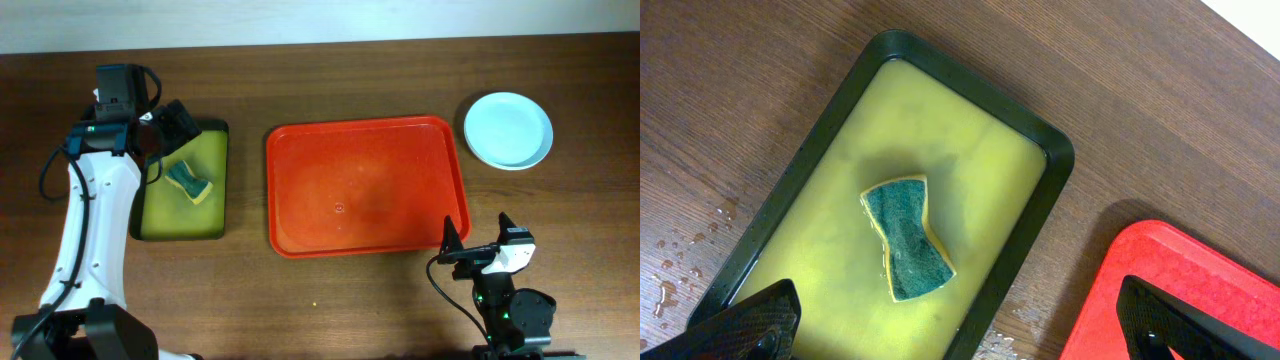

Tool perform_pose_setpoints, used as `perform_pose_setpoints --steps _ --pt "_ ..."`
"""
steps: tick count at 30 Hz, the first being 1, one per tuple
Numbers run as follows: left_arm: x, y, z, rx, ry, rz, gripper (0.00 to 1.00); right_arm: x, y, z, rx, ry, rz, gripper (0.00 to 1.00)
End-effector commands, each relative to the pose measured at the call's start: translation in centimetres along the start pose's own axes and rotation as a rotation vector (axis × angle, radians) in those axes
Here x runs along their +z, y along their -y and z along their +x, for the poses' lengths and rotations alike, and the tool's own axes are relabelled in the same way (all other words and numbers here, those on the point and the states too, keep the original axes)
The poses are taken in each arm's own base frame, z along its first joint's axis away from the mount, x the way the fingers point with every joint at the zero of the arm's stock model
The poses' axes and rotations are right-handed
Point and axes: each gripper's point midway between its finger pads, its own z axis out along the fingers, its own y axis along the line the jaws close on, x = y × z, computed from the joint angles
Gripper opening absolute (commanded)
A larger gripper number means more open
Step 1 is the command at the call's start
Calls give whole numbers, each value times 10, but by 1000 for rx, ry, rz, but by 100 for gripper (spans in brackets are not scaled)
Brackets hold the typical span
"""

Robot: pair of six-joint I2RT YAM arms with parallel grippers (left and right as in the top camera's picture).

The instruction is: Clean dirty plates on tray and stack at the side

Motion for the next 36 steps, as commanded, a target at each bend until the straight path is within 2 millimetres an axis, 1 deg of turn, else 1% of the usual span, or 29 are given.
perform_pose_setpoints --steps 1,2,3,4,5,8,9,10,11,12,13,14,16,17,20,21,23,26,27,28,29,30,31,32,33,36 --pt "-1 -1 -1 7 3 -8 99 0 2 2 4 -3 12 99" --pt "-1 -3 3 10 -15 -17 99 0 2 2 4 -3 12 98" --pt "-4 -6 0 13 0 -29 99 0 2 2 4 -3 12 99" --pt "-15 -16 -1 13 26 -75 99 0 2 2 3 -3 12 99" --pt "-26 -28 3 19 41 -120 99 0 2 2 4 -3 12 99" --pt "-41 -45 15 36 131 -129 99 0 2 2 4 -3 12 99" --pt "-49 -45 26 88 210 -62 99 0 2 2 4 -3 13 98" --pt "-61 -40 39 153 307 31 99 0 2 2 3 -3 13 99" --pt "-74 -42 48 160 400 80 99 0 2 2 3 -3 13 99" --pt "-85 -47 56 152 463 108 99 0 2 2 4 -3 12 99" --pt "-98 -56 68 140 523 126 99 0 2 2 4 -2 13 99" --pt "-116 -64 80 132 582 156 99 0 2 2 3 -3 12 99" --pt "-124 -68 89 131 604 175 99 0 2 2 4 -3 12 99" --pt "-122 -69 93 132 606 179 99 0 2 2 4 -3 13 99" --pt "-102 -82 121 129 629 189 99 0 2 2 4 -3 12 99" --pt "-98 -84 124 127 645 196 99 0 2 2 3 -3 12 99" --pt "-94 -83 128 123 698 230 99 0 2 2 4 -3 12 99" --pt "-89 -81 126 102 847 299 99 0 2 2 4 -3 12 99" --pt "-92 -73 126 168 889 330 99 0 2 2 3 -3 12 99" --pt "-100 -58 128 283 943 372 99 0 2 2 4 -3 12 99" --pt "-107 -49 129 375 996 385 99 0 2 2 4 -3 12 98" --pt "-110 -45 130 433 1034 381 99 0 2 2 4 -3 12 99" --pt "-105 -46 132 430 1044 381 99 0 2 2 4 -3 13 99" --pt "-92 -46 136 432 1037 381 100 0 2 2 4 -3 12 99" --pt "-84 -48 140 436 1017 376 99 0 2 2 3 -3 12 99" --pt "-78 -58 137 407 1004 310 99 0 2 2 3 -3 13 99"
